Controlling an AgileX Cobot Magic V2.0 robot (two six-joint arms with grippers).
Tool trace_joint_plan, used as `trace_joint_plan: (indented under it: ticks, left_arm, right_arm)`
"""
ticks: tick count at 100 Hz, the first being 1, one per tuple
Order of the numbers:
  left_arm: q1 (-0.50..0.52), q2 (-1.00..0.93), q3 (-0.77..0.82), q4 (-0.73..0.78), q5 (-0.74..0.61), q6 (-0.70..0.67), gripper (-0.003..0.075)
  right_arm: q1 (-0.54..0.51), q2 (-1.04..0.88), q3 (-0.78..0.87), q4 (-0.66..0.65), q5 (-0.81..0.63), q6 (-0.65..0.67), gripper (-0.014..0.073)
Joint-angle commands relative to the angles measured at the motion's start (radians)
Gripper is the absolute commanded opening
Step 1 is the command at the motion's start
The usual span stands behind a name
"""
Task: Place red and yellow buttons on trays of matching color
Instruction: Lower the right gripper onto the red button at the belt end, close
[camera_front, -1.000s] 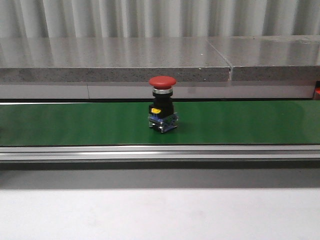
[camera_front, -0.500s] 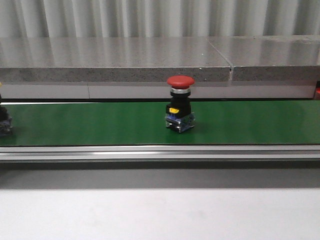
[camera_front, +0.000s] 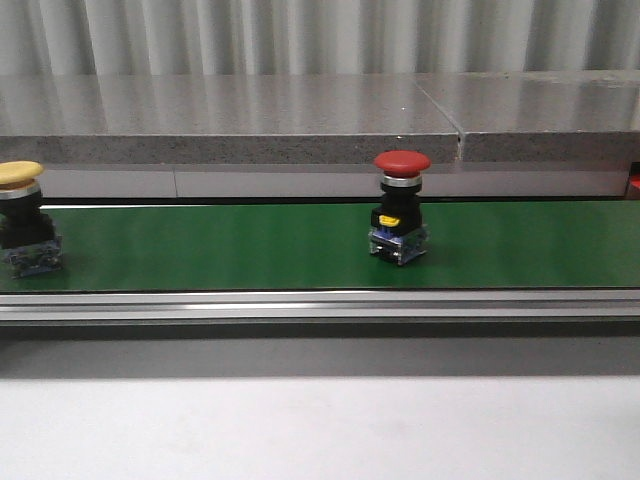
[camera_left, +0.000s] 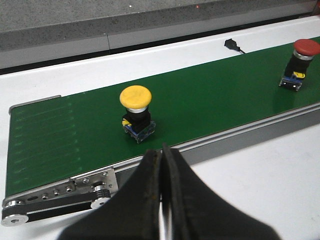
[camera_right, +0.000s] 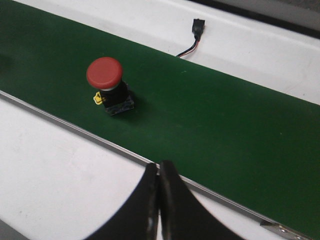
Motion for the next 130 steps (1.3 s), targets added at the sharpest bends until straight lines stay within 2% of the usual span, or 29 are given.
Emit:
trace_joint_plan:
  ticks: [1,16,21,31,63,99,104,111,123,130]
  left_arm:
    - [-0.007,0.006,-0.025,-0.021,-0.067,0.002,-0.0020]
    - [-0.007,0.006,-0.025,-0.021,-0.067,0.002,-0.0020]
    - [-0.007,0.006,-0.025,-0.021,-0.067,0.002,-0.0020]
    - [-0.007,0.006,-0.025,-0.021,-0.067,0.002,-0.0020]
    - [-0.007,0.006,-0.025,-0.021,-0.067,0.002,-0.0020]
    - [-0.007,0.006,-0.025,-0.021,-0.067,0.002,-0.0020]
    - [-0.007,0.006,-0.025,-0.021,-0.067,0.002,-0.0020]
    - [-0.007,0.006,-0.025,-0.021,-0.067,0.002,-0.0020]
    - [-0.007,0.006,-0.025,-0.021,-0.067,0.002,-0.0020]
    - [-0.007,0.006,-0.025,-0.021,-0.067,0.002,-0.0020]
  right_arm:
    - [0.001,0.092,-0.114,0.021,0.013,-0.013,0.0103]
    - [0.001,0.258,-0.254,0.072,0.111,-0.013,0.0415]
    - [0.001,0.303,-0.294,0.080,0.133,-0.013,0.0495]
    - [0.013,0.383,-0.365,0.079,0.174,-0.018,0.0559]
    - [0.041,0.596,-0.519,0.079,0.294,-0.088,0.0559]
    - [0.041,0.710,-0.540,0.039,0.272,-0.113,0.0555]
    - [0.041,0.718,-0.540,0.011,0.273,-0.113,0.0533]
    - [0.041,0.725,-0.540,-0.022,0.278,-0.113,0.0459]
    - [0.041,0.726,-0.540,-0.034,0.279,-0.113,0.0259]
    - [0.041,0.726,-0.540,-0.034,0.271,-0.113,0.0179]
